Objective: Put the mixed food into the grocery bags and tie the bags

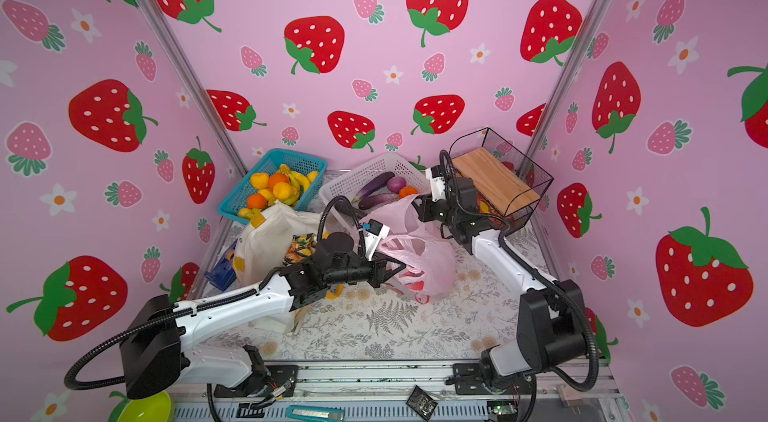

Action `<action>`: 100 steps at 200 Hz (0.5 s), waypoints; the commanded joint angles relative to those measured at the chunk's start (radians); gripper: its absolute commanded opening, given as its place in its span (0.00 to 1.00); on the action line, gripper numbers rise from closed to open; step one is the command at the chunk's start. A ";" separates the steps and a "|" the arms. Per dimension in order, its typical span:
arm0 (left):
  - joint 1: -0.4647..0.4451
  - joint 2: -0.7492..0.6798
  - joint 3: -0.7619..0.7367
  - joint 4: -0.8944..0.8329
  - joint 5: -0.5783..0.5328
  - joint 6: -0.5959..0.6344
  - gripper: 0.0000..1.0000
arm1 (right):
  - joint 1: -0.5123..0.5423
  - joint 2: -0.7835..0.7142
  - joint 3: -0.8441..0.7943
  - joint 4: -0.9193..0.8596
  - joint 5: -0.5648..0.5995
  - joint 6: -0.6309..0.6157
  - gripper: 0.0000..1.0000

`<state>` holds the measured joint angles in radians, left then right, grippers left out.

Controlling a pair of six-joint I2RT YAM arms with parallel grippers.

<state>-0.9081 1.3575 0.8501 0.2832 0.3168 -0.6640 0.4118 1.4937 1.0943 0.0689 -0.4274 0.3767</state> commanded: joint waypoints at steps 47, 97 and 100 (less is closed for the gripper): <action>0.021 -0.019 -0.052 0.125 -0.236 -0.182 0.00 | 0.012 -0.165 0.033 -0.168 0.240 -0.158 0.80; 0.056 0.001 -0.066 0.146 -0.199 -0.204 0.00 | 0.035 -0.357 -0.059 -0.165 0.205 -0.202 0.89; 0.057 0.000 -0.066 0.146 -0.196 -0.204 0.00 | 0.039 -0.368 -0.066 -0.163 0.191 -0.206 0.89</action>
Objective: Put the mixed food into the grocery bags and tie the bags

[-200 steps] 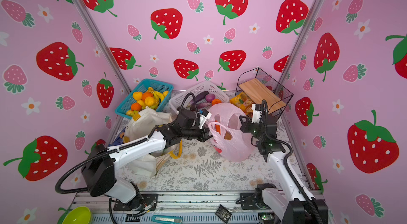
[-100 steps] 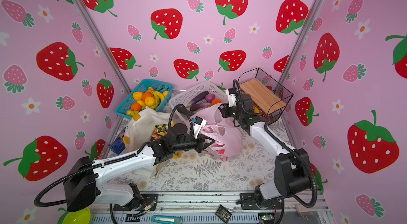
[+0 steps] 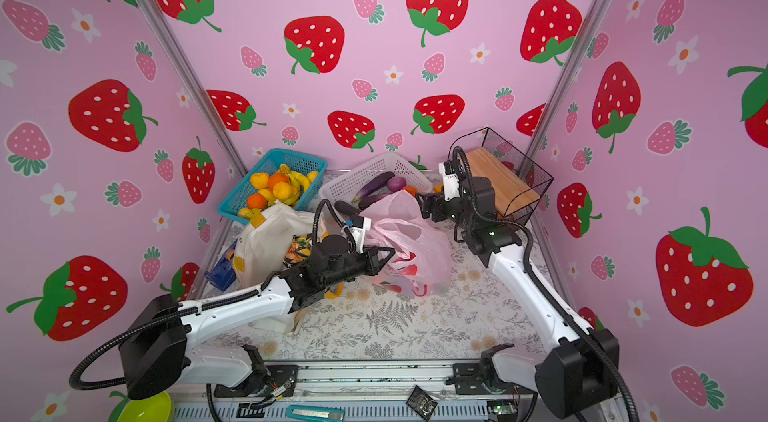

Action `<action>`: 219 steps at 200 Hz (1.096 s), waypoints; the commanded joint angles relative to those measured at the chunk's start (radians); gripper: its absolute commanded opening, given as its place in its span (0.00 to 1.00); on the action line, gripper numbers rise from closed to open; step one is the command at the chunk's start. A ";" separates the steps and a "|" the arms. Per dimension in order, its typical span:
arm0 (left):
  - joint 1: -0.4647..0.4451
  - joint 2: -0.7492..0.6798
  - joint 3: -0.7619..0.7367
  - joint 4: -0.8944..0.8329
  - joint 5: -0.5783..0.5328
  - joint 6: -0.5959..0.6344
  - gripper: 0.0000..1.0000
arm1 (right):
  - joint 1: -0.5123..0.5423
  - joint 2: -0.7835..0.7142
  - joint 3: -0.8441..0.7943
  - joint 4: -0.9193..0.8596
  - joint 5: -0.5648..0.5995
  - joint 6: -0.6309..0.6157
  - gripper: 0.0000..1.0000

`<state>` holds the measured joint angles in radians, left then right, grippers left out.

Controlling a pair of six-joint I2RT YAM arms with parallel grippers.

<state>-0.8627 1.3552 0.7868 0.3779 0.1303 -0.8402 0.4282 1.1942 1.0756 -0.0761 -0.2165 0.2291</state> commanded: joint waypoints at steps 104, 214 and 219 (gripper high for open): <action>0.031 0.001 0.014 0.024 0.042 -0.001 0.00 | 0.250 -0.225 -0.194 -0.018 -0.202 -0.215 0.88; 0.031 -0.113 0.011 -0.120 -0.045 0.211 0.39 | 0.259 -0.340 -0.370 0.231 0.169 0.021 0.00; 0.029 -0.136 0.016 -0.147 -0.063 0.250 0.43 | 0.259 -0.354 -0.385 0.240 0.181 0.030 0.00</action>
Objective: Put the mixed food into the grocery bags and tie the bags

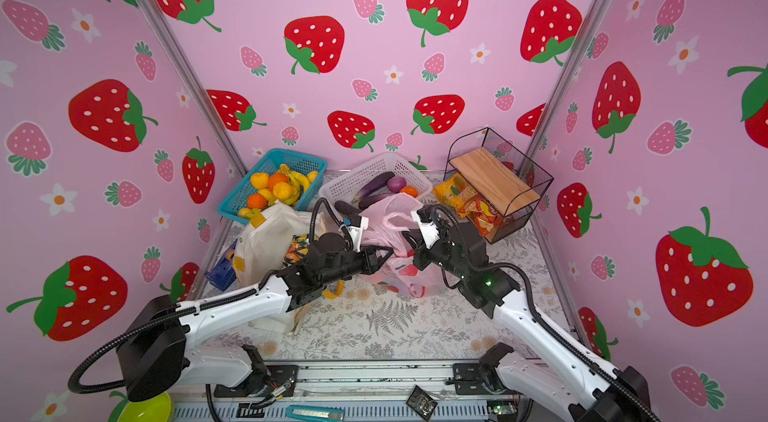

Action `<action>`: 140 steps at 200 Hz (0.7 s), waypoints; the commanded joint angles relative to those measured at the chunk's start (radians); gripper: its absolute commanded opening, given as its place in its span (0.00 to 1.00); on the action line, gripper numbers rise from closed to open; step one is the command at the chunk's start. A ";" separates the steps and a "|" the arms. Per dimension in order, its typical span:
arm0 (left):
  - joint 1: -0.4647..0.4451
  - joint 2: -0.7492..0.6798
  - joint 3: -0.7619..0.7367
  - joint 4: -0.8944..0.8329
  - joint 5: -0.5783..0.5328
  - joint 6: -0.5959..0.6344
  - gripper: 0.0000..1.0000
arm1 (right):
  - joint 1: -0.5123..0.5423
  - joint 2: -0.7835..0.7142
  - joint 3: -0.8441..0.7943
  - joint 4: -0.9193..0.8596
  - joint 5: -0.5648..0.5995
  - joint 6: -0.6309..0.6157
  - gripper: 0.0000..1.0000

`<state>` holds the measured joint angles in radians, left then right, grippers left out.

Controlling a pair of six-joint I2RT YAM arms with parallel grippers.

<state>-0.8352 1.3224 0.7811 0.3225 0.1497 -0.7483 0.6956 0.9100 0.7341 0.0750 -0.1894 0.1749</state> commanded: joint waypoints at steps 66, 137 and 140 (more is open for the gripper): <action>-0.003 -0.274 0.196 -0.449 -0.258 0.720 0.63 | -0.010 -0.181 -0.200 0.266 0.148 0.145 0.00; -0.026 0.067 0.665 -1.008 -0.050 1.252 0.65 | -0.010 -0.267 -0.287 0.358 0.160 0.200 0.00; -0.028 0.079 0.678 -1.023 -0.044 1.260 0.65 | -0.010 -0.267 -0.287 0.355 0.161 0.199 0.00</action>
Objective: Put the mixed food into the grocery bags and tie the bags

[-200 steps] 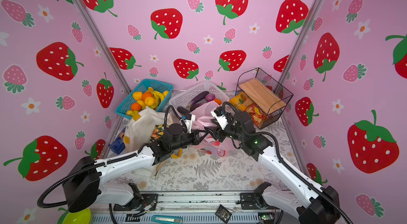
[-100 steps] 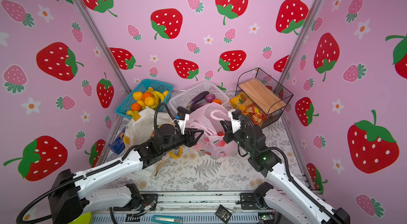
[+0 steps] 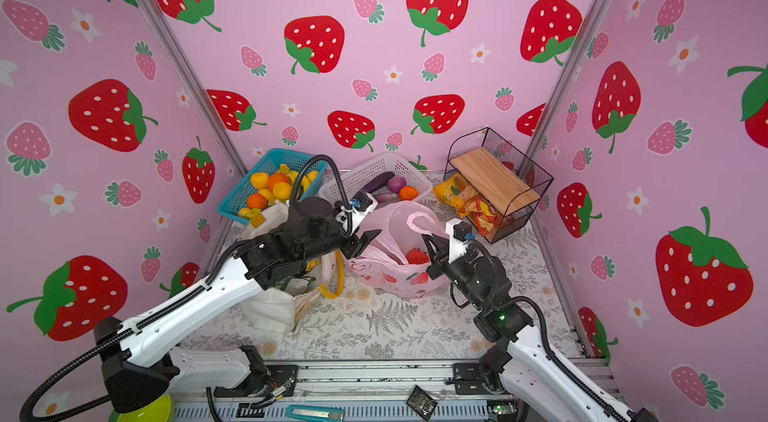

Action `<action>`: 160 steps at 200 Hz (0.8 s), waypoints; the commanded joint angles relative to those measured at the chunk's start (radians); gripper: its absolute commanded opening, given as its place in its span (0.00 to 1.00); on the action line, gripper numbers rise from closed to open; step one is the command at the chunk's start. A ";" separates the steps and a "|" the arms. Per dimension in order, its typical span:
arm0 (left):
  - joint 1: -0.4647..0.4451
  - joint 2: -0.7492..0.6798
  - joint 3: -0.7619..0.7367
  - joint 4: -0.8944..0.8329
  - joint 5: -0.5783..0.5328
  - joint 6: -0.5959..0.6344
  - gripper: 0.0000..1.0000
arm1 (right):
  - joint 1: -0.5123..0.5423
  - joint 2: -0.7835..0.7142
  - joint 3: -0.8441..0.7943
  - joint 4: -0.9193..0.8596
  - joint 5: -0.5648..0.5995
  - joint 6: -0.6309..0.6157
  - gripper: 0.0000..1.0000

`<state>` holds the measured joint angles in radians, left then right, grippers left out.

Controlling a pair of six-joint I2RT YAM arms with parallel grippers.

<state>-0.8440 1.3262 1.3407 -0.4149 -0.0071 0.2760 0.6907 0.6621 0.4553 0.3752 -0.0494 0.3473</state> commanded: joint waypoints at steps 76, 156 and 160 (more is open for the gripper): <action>-0.027 0.318 0.407 -0.553 0.095 0.406 0.60 | -0.005 -0.041 -0.031 0.043 0.057 0.002 0.00; -0.008 0.450 0.575 -0.744 0.266 0.397 0.69 | -0.005 -0.071 -0.045 0.024 0.096 -0.005 0.00; -0.007 0.449 0.578 -0.746 0.279 0.397 0.69 | -0.004 -0.073 -0.046 0.024 0.095 -0.004 0.00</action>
<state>-0.8600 1.7767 1.8542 -1.0733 0.1684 0.6510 0.6907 0.6079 0.4175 0.3874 0.0193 0.3454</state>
